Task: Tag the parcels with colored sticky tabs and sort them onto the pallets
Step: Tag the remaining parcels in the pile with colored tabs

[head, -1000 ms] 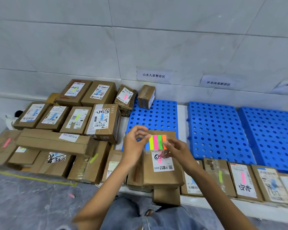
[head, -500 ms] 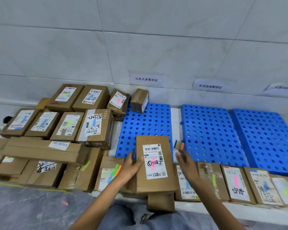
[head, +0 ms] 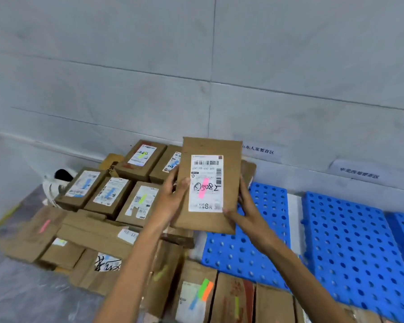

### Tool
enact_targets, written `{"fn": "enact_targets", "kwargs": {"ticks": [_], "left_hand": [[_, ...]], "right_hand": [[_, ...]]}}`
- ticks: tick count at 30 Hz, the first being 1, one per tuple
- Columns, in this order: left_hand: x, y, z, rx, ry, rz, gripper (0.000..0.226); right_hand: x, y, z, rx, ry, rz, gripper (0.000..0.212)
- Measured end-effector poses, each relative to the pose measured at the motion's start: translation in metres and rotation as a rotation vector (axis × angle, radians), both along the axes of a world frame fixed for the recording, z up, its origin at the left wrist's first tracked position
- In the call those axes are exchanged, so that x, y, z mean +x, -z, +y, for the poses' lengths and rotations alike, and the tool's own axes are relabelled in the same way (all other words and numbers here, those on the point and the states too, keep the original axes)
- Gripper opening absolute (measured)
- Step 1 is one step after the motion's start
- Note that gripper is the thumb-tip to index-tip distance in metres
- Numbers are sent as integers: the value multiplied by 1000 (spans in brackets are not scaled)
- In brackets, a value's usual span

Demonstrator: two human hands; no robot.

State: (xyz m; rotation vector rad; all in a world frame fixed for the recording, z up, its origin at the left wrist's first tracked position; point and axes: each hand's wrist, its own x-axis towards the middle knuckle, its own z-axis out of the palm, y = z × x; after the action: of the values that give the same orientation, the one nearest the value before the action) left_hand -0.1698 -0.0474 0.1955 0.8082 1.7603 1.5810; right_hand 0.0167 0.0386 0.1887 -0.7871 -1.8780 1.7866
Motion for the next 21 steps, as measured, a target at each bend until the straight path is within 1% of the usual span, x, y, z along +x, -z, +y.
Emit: {"fn": "enact_targets", "kwargs": {"ticks": [2, 3, 6, 8, 10, 12, 14, 16, 19, 21], "left_hand": [[-57, -15, 1, 42, -33, 55, 30], [-86, -21, 2, 43, -68, 100, 33], [-178, -24, 0, -4, -135, 193, 50], [-238, -23, -5, -17, -155, 240, 65], [-297, -20, -8, -17, -147, 292, 69], [-354, -9, -9, -24, -122, 318, 65], [-413, 6, -6, -76, -119, 315, 60], [-441, 18, -4, -100, -115, 374, 54], [-496, 45, 7, -138, -97, 492, 42], [-520, 65, 15, -158, -66, 517, 38]], "right_hand": [[-63, -11, 5, 37, -45, 48, 82], [-95, -13, 6, 47, -47, 62, 83], [-189, -19, 4, 44, -82, 67, 86], [-254, -17, 4, 15, -122, 63, 84], [-317, -12, 3, -19, -123, 51, 83], [-373, -2, 6, -19, -103, 53, 82], [-431, 16, 9, -4, -85, 31, 80], [-459, 23, 8, 33, -82, -8, 76], [-521, 52, 14, 141, -92, -83, 67], [-547, 71, 21, 133, -94, -152, 62]]}}
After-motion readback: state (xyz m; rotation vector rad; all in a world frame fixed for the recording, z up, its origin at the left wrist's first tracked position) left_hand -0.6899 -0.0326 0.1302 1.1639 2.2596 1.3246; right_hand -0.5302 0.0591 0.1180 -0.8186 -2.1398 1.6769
